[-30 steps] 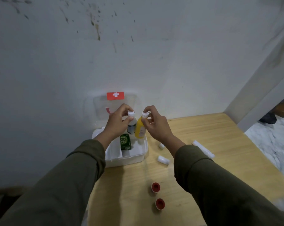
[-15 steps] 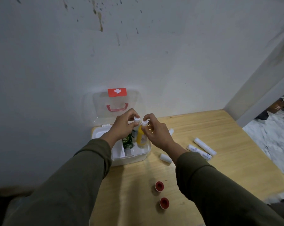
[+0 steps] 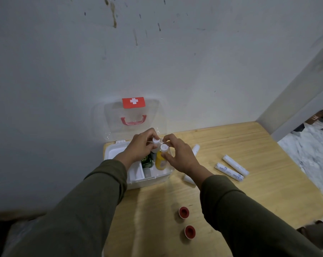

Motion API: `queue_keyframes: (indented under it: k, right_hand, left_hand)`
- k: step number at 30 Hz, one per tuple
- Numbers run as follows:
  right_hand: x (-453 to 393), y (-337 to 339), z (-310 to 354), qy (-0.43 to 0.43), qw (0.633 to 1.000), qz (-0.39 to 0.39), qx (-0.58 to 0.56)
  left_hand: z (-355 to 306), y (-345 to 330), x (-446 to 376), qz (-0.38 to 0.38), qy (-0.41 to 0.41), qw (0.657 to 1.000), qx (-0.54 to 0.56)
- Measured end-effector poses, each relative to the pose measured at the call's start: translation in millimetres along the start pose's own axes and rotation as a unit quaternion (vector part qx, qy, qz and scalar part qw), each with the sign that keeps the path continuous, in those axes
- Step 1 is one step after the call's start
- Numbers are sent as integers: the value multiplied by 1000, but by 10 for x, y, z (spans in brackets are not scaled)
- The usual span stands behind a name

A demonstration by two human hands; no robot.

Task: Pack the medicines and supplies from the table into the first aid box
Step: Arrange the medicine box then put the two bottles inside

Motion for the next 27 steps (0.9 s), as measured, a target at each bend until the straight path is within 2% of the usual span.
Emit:
queue_keyframes:
  k: [19,23,27]
  right_hand:
    - [-7,-93,-121,-12,999,17,25]
    - [83,63,-124,-6,1000,8,2]
    - [220,409,-232,-19,999,-34,-8]
  left_hand:
    - [-59,19,130,-24,-2,999,33]
    - [-195,113,113,-52,-11,998,15]
    - [-519,159,20,-64,-36,997,-15]
Point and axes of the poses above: each hand's wrist, its own x-axis away from the middle knuckle, its own y-axis out of the back of the hand, z = x × y, the point moved 7 cm from there along -x, towards the middle knuckle, and after that the axes turned 15 degrees about z, right-handed, at the moved point
